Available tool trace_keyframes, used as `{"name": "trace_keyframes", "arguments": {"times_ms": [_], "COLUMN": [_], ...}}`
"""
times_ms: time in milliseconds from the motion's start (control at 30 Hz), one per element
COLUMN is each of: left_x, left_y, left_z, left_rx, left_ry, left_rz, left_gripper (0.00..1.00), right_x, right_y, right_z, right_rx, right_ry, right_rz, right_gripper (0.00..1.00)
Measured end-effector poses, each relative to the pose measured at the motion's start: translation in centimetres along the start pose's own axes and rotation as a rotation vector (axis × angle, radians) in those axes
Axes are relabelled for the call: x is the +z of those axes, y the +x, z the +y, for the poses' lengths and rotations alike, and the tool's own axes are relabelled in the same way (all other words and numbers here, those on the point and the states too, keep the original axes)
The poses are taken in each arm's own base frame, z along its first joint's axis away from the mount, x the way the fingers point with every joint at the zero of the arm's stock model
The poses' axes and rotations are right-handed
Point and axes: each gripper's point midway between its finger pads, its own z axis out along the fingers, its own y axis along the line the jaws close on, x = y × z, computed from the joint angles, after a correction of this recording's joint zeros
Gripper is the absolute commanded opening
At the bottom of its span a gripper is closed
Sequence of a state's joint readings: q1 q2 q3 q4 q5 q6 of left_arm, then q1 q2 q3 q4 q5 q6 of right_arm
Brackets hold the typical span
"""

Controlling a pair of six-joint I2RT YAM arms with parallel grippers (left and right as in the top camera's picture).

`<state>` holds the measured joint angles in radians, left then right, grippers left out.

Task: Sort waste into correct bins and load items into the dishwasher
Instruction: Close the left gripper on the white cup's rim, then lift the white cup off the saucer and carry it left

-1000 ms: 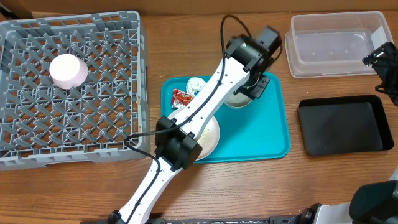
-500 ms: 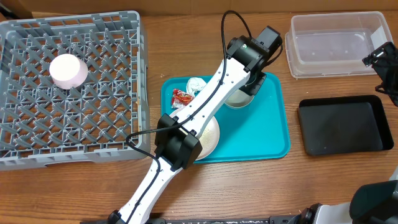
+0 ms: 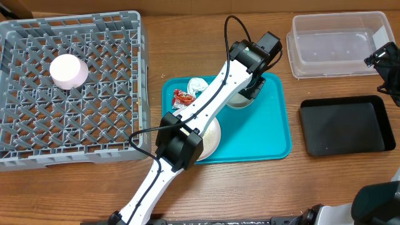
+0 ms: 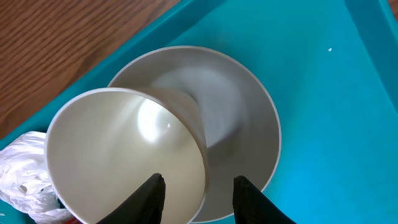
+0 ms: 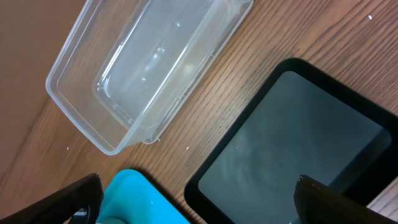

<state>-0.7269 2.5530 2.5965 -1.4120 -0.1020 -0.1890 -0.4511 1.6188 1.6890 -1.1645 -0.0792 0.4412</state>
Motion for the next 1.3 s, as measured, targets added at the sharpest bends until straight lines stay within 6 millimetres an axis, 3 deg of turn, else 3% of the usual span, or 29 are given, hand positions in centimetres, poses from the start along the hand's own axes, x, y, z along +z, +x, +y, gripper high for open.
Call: {"name": "trace_keyframes", "arguments": {"times_ms": [400, 567, 700, 800, 833, 967, 1133, 1300], "left_x": [0.0, 1.1, 1.9, 1.8, 1.8, 1.5, 0.0, -4.8], "left_y": [-0.3, 0.1, 0.7, 0.7, 0.7, 0.5, 0.6, -1.0], "left_z": [-0.1, -0.1, 0.0, 0.0, 0.0, 0.0, 0.1, -0.1], "left_rx": [-0.002, -0.002, -0.001, -0.007, -0.010, -0.016, -0.023, -0.078], "left_ry": [0.003, -0.001, -0.006, -0.006, -0.007, -0.003, -0.002, 0.099], "left_rz": [-0.013, 0.007, 0.032, 0.031, 0.032, 0.025, 0.025, -0.054], "left_gripper": [0.38, 0.34, 0.27, 0.16, 0.06, 0.04, 0.04, 0.04], "right_x": [0.0, 0.0, 0.0, 0.0, 0.0, 0.0, 0.0, 0.0], "right_y": [0.0, 0.0, 0.0, 0.0, 0.0, 0.0, 0.0, 0.0], "right_z": [0.0, 0.0, 0.0, 0.0, 0.0, 0.0, 0.0, 0.0], "right_rx": [0.000, 0.000, 0.000, 0.000, 0.000, 0.000, 0.000, 0.000], "right_ry": [0.000, 0.000, 0.000, 0.000, 0.000, 0.000, 0.000, 0.000], "right_rz": [0.000, 0.000, -0.001, 0.000, -0.001, -0.001, -0.001, -0.001], "right_gripper": [1.00, 1.00, 1.00, 1.00, 1.00, 1.00, 1.00, 1.00]}}
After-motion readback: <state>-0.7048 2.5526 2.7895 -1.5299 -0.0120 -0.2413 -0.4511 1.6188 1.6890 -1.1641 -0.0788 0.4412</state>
